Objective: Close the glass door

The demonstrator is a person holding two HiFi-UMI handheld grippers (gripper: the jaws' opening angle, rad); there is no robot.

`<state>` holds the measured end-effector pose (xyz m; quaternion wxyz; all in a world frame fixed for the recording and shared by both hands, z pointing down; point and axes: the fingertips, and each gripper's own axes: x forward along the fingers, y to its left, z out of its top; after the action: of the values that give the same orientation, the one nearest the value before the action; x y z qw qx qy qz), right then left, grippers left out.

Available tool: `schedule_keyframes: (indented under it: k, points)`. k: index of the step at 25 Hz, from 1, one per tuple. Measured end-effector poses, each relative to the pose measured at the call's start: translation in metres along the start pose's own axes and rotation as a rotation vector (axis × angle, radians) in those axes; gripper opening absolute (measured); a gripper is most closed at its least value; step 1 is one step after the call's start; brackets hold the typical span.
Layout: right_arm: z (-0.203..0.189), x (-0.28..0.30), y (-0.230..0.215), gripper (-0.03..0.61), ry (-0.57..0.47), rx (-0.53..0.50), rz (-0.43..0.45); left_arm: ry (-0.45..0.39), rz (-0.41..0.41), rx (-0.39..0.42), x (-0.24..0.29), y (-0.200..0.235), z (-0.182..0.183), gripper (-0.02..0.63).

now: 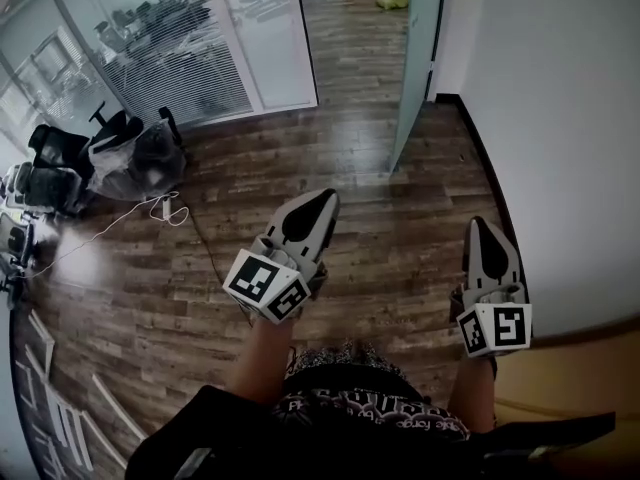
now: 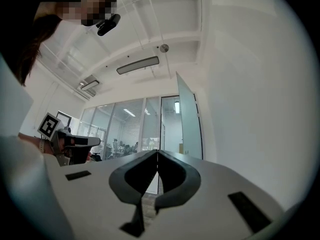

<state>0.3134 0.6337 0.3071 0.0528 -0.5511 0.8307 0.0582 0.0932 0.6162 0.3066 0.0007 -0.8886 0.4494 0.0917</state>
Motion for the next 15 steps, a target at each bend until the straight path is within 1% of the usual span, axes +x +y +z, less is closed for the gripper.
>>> schedule_keyframes:
  k: [5, 10, 12, 15]
  points:
    - [-0.012, 0.006, -0.018, 0.005, 0.005, 0.049, -0.013, 0.028, 0.010, 0.053, 0.012, -0.006, -0.010, -0.006]
    - [-0.031, 0.029, -0.031, 0.005, 0.020, 0.070, -0.003, 0.038, 0.012, 0.035, 0.040, 0.010, -0.024, -0.006]
    - [-0.037, 0.043, -0.040, 0.005, 0.018, 0.078, -0.006, 0.040, 0.004, 0.028, 0.058, 0.020, -0.031, -0.006]
    - [-0.043, 0.075, -0.055, 0.005, 0.010, 0.061, -0.015, 0.033, -0.024, 0.021, 0.095, 0.041, -0.040, -0.006]
